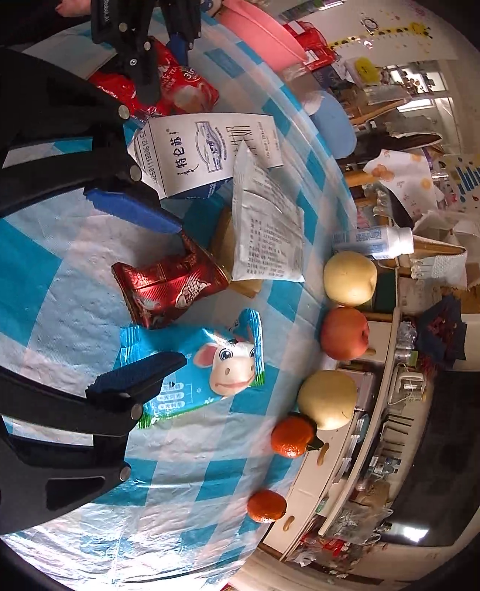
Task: Collect trash
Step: 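Hold the chip bag in the left gripper while the right grasps the red foil wrapper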
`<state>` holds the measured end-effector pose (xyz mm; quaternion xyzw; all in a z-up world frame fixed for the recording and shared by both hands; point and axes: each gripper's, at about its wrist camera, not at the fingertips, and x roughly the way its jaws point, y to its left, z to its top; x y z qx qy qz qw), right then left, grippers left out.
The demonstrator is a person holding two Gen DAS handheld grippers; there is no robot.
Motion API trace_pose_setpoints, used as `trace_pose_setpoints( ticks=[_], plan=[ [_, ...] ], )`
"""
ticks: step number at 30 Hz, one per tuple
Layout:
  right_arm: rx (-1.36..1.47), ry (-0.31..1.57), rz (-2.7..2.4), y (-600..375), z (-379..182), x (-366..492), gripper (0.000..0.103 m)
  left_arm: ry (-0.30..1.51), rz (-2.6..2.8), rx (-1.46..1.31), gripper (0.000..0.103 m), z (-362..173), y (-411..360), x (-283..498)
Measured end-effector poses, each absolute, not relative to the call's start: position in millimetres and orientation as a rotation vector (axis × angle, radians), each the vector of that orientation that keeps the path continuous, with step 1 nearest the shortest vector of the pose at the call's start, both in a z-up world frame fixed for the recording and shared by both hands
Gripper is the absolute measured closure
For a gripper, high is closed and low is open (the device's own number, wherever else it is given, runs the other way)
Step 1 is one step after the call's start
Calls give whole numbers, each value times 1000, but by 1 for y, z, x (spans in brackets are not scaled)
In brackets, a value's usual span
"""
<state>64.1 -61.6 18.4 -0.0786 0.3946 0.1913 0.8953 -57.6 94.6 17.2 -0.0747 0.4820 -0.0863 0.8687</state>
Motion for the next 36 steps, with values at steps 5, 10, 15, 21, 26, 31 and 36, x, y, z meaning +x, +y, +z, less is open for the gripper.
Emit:
trace_pose_setpoints(
  ticks=[5, 10, 15, 21, 26, 31, 36],
  plan=[
    [-179, 833, 388, -58, 13, 69, 41, 1016, -194, -134, 53, 12, 97, -56],
    [-208, 841, 376, -52, 10, 73, 40, 995, -211, -75, 43, 10, 90, -55],
    [-224, 849, 373, -45, 7, 75, 40, 974, -210, -22, 41, 8, 85, -56],
    [-271, 834, 346, -41, 6, 73, 48, 937, -204, 32, 48, 7, 85, -58],
    [-272, 816, 337, -42, 8, 69, 61, 924, -223, 36, 52, 7, 89, -59],
    [-262, 798, 318, -44, 10, 63, 68, 922, -241, 13, 56, 8, 97, -59],
    [-222, 783, 289, -49, 13, 56, 74, 924, -250, -33, 57, 9, 110, -59]
  ],
)
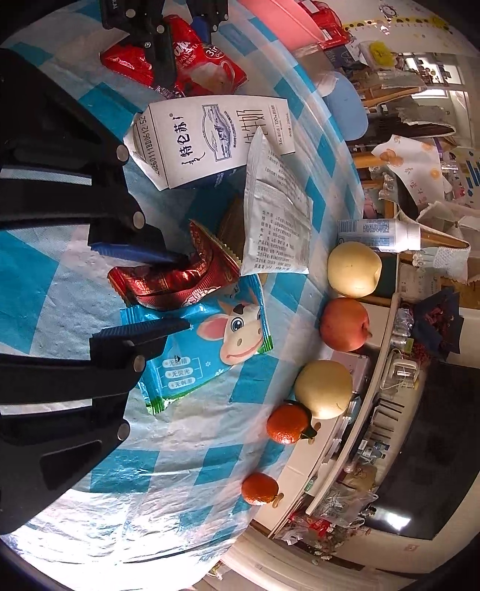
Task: Collect trash
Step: 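Hold the chip bag in the left gripper while the right grasps the red foil wrapper, then carry the chip bag and foil wrapper over the pink bucket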
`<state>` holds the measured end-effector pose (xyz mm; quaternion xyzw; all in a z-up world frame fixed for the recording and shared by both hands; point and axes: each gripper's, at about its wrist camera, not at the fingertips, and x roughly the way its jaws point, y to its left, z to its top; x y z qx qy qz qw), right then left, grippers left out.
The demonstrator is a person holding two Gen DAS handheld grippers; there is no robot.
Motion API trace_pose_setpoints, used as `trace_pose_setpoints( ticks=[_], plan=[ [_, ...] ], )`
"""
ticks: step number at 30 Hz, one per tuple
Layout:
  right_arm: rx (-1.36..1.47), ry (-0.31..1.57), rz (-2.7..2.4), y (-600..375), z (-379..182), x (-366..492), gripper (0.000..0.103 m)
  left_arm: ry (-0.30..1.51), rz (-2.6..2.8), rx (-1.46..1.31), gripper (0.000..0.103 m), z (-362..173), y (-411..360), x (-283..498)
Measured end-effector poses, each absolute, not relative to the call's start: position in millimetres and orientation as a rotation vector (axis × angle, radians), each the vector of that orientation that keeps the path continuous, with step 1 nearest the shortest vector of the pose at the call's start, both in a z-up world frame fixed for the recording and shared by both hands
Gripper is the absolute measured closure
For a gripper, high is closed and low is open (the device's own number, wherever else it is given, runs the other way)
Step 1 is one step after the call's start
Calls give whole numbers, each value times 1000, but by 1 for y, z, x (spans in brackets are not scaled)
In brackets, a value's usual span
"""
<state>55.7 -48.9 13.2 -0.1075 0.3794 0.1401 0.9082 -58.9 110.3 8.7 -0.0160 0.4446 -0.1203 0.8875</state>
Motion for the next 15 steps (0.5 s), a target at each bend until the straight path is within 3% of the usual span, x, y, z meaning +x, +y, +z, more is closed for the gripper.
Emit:
trace_pose_setpoints(
  ticks=[15],
  plan=[
    [22, 797, 330, -56, 26, 33, 80, 855, -249, -162, 58, 34, 152, -64]
  ],
)
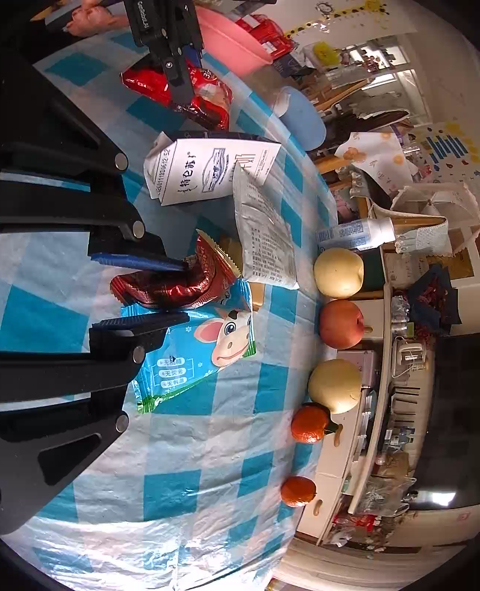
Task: Collect trash
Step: 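Carry the chip bag and foil wrapper over the pink bucket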
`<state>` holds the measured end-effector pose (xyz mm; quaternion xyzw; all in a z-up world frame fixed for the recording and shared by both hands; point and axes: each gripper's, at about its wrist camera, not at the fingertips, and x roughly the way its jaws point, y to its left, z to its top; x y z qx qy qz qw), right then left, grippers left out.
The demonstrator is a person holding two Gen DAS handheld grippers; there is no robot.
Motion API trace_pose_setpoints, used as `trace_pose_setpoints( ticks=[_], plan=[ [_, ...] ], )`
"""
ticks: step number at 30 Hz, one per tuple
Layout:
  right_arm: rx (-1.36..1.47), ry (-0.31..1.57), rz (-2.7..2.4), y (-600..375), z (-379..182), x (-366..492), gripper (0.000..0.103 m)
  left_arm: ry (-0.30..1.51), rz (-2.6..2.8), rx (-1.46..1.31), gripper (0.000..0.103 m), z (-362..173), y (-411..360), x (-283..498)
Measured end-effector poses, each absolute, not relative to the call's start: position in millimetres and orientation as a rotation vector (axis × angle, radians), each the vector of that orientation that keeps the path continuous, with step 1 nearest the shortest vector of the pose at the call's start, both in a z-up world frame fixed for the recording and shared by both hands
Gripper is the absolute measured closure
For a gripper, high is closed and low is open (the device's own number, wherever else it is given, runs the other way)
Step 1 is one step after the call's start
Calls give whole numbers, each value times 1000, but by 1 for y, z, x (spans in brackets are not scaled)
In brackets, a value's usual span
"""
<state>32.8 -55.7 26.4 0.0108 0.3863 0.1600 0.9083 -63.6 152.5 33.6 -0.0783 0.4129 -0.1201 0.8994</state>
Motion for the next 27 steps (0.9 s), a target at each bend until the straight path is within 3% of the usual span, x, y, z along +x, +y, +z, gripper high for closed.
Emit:
trace_pose_setpoints(
  ticks=[4, 27],
  plan=[
    [110, 817, 398, -50, 31, 24, 84, 835, -242, -193, 58, 40, 166, -64],
    [49, 780, 544, 43, 71, -29, 86, 722, -178, -321, 58, 66, 236, -80]
  ],
)
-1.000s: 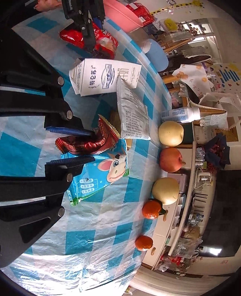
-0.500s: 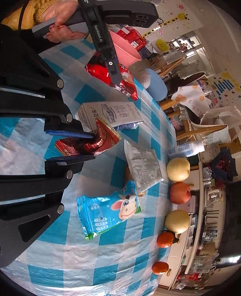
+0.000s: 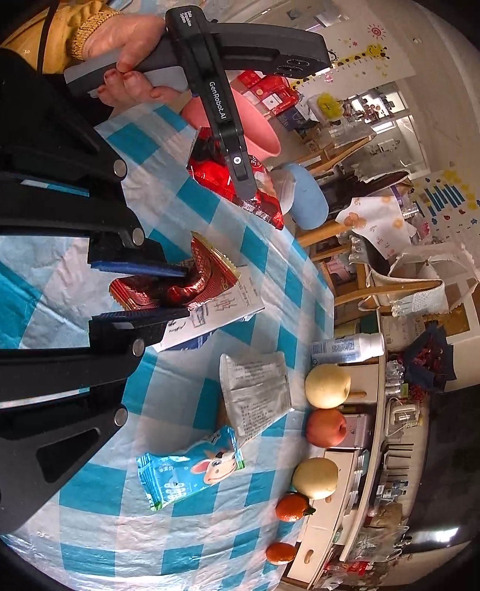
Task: Collect trash
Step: 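Carry the chip bag and foil wrapper over the pink bucket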
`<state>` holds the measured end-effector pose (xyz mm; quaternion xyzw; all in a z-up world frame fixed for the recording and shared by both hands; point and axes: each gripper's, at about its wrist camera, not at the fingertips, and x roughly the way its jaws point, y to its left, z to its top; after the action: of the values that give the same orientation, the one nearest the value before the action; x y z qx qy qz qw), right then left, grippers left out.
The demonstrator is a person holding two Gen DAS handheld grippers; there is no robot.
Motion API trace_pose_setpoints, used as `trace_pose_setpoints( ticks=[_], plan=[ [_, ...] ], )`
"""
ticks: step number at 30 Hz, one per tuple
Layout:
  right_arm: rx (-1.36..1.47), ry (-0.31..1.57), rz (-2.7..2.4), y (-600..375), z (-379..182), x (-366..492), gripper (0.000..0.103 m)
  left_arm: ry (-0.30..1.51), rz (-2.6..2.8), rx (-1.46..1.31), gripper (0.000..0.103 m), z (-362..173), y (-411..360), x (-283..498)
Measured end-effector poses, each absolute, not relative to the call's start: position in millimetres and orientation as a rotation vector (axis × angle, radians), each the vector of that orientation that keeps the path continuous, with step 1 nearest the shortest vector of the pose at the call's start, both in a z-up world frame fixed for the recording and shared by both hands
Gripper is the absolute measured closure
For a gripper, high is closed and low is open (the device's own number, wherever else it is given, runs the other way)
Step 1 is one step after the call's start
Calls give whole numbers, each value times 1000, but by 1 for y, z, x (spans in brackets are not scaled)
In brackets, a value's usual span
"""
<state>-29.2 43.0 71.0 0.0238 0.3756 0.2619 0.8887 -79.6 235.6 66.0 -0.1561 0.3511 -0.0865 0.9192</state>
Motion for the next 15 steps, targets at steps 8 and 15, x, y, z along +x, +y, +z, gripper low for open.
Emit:
trace_pose_setpoints(
  ticks=[8, 15],
  plan=[
    [44, 758, 673, 116, 93, -21, 86, 642, -15, -414, 58, 75, 308, -95],
    [-4, 741, 792, 202, 108, -8, 86, 586, 208, -513, 58, 69, 394, -118]
  ],
)
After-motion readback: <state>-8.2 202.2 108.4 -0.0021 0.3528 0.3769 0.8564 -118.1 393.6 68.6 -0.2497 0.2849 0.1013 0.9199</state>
